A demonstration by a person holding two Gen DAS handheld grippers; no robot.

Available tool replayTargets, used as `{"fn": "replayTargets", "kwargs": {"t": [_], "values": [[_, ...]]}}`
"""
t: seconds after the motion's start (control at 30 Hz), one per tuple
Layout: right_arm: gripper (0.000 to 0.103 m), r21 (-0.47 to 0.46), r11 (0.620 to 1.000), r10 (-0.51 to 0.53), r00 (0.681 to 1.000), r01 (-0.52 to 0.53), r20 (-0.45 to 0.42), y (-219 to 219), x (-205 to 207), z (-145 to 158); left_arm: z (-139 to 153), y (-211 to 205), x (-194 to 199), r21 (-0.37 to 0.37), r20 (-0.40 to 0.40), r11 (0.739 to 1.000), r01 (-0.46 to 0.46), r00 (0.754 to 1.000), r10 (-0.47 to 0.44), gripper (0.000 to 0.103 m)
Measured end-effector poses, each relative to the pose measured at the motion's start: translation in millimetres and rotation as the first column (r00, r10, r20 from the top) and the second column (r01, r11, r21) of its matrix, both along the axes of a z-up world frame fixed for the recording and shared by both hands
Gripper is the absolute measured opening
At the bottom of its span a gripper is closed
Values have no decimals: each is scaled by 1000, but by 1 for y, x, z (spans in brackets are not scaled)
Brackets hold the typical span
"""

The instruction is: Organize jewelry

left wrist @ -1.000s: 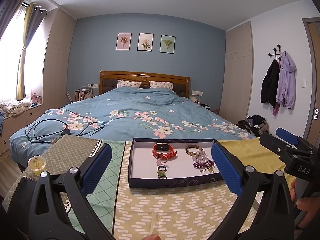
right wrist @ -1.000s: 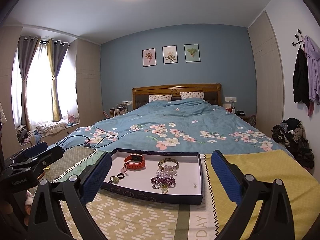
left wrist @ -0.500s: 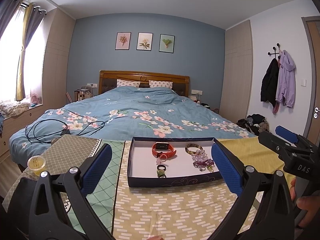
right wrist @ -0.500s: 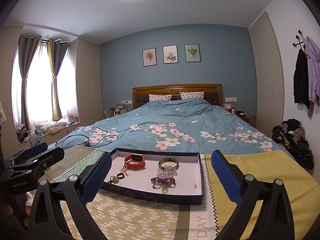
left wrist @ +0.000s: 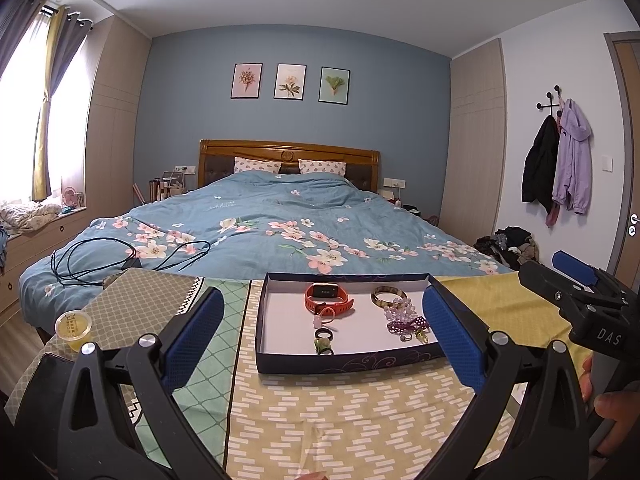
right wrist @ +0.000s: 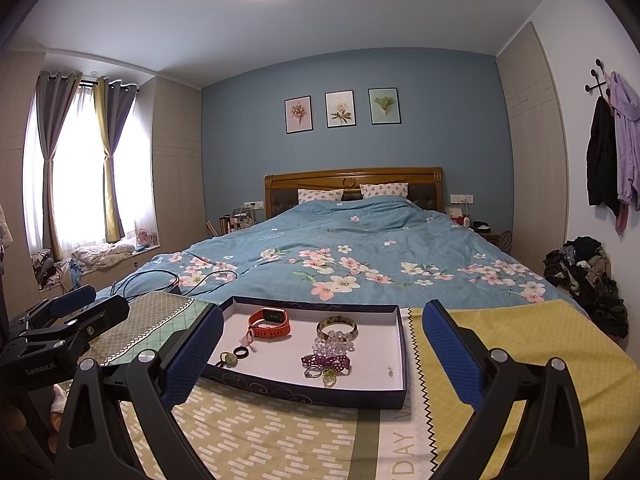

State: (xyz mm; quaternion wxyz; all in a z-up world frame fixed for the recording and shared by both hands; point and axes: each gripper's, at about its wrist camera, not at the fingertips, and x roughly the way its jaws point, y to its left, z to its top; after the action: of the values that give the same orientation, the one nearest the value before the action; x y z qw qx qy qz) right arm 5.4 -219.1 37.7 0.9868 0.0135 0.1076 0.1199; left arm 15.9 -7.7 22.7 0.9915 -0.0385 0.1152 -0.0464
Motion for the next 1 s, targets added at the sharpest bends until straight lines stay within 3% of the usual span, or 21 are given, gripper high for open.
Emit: {"fn": "replayTargets", "kwargs": {"t": [1.0], "values": [[96,-4,1000,11,1000,-11,-15,0,3,-4,-5,1,4,16,-13,1000,-9,1000,9,98]]}}
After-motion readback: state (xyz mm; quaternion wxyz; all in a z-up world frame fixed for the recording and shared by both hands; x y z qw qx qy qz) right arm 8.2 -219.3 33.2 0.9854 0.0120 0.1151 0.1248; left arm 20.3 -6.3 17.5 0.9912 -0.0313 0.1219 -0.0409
